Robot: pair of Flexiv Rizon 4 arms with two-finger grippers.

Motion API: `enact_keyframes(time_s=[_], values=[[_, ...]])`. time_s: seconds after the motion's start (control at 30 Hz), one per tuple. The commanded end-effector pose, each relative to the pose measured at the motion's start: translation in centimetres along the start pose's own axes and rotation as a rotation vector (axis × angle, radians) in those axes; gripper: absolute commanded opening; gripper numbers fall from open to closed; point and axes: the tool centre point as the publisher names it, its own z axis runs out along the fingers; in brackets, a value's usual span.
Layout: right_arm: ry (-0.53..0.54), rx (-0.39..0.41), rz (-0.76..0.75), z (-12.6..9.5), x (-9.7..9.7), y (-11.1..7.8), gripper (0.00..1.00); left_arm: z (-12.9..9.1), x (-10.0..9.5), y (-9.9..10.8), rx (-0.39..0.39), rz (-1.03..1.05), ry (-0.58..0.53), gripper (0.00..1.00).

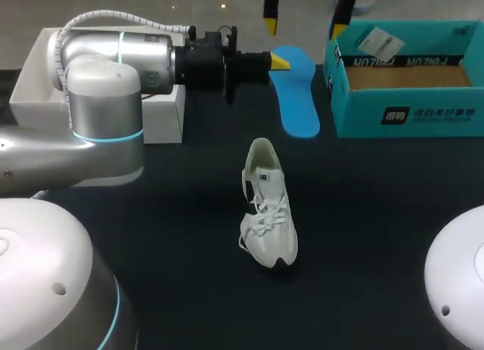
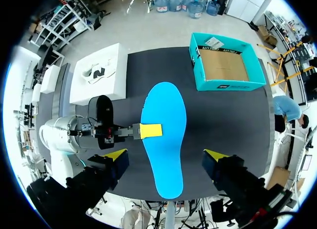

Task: Take the shoe out of the shoebox, open the shoe tongue, remove and reinsert the insole, then place the shoe into the shoebox

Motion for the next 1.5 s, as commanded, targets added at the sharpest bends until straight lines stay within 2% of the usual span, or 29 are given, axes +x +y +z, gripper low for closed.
enact_keyframes(time_s=[0.03, 0.9, 0.93, 1.03, 1.13, 1.2, 1.3, 1.5], values=[[0.021, -0.003, -0.001, 0.3, -0.5, 0.0, 1.0, 0.0, 0.0, 0.1, 0.003, 0.001, 0.003, 0.0], [0.029, 0.011, 0.001, 0.4, -0.5, 0.1, 1.0, -0.1, 0.0, 0.1, 0.013, 0.008, 0.005, 0.0], [0.097, -0.006, -0.001, 0.5, -1.0, -0.1, 1.0, -0.1, 0.0, 0.1, 0.013, 0.008, 0.005, 0.0], [0.361, -0.13, -0.021, 0.6, -2.3, -0.5, 1.0, -0.1, 0.0, 0.1, 0.013, 0.008, 0.005, 0.0], [0.584, -0.205, -0.032, 0.5, -3.2, -1.0, 1.0, -0.1, 0.0, 0.1, 0.013, 0.008, 0.005, 0.0], [0.588, -0.201, -0.034, 0.6, -3.5, -1.2, 1.0, -0.1, 0.0, 0.1, 0.013, 0.008, 0.005, 0.0], [0.665, -0.219, -0.041, 0.7, -3.8, -1.4, 1.0, -0.1, 0.0, 0.1, 0.013, 0.008, 0.005, 0.0], [0.821, -0.189, -0.036, 1.7, -4.1, -1.9, 1.0, -0.1, 0.0, 0.1, 0.013, 0.008, 0.005, 0.0]])
